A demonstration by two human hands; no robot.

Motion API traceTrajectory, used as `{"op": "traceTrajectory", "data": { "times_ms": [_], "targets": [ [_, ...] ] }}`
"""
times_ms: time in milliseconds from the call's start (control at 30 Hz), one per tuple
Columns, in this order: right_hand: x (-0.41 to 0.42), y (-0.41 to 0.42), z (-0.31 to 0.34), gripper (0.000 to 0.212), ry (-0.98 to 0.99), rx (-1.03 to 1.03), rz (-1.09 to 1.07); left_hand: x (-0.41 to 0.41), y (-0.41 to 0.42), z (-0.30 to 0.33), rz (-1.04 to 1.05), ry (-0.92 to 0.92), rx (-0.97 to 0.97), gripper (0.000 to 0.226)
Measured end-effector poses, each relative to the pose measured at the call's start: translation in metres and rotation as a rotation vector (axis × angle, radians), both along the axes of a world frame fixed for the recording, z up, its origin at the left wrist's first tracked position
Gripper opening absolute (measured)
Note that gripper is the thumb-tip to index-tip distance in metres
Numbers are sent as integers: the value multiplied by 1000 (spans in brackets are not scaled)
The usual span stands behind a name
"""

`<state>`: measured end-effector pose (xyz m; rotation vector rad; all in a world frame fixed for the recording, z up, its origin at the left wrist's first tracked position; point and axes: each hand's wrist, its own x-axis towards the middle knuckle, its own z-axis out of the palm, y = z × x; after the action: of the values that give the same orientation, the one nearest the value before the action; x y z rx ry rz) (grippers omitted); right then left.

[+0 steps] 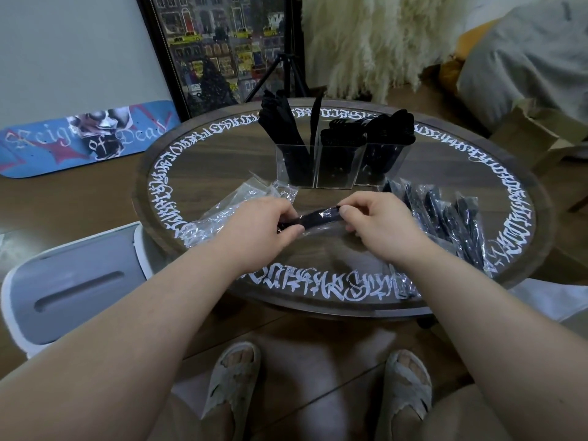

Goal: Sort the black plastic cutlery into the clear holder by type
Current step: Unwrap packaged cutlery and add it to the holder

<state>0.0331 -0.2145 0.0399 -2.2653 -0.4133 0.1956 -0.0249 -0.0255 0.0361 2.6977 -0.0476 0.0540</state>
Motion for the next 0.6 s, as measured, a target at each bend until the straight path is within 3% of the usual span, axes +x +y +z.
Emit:
{"op": "traceTrajectory", "data": {
  "times_ms": [333, 500, 600],
  "targets": [
    [3, 0, 0, 13, 155, 248, 22, 0, -3, -1, -50, -55, -35, 14],
    [6, -4, 1, 14, 183, 327, -34, 1, 2, -1, 16, -115, -43, 31],
    [8, -7, 1, 16, 212, 419, -104, 2, 9, 0, 111, -52, -34, 37]
  ]
}}
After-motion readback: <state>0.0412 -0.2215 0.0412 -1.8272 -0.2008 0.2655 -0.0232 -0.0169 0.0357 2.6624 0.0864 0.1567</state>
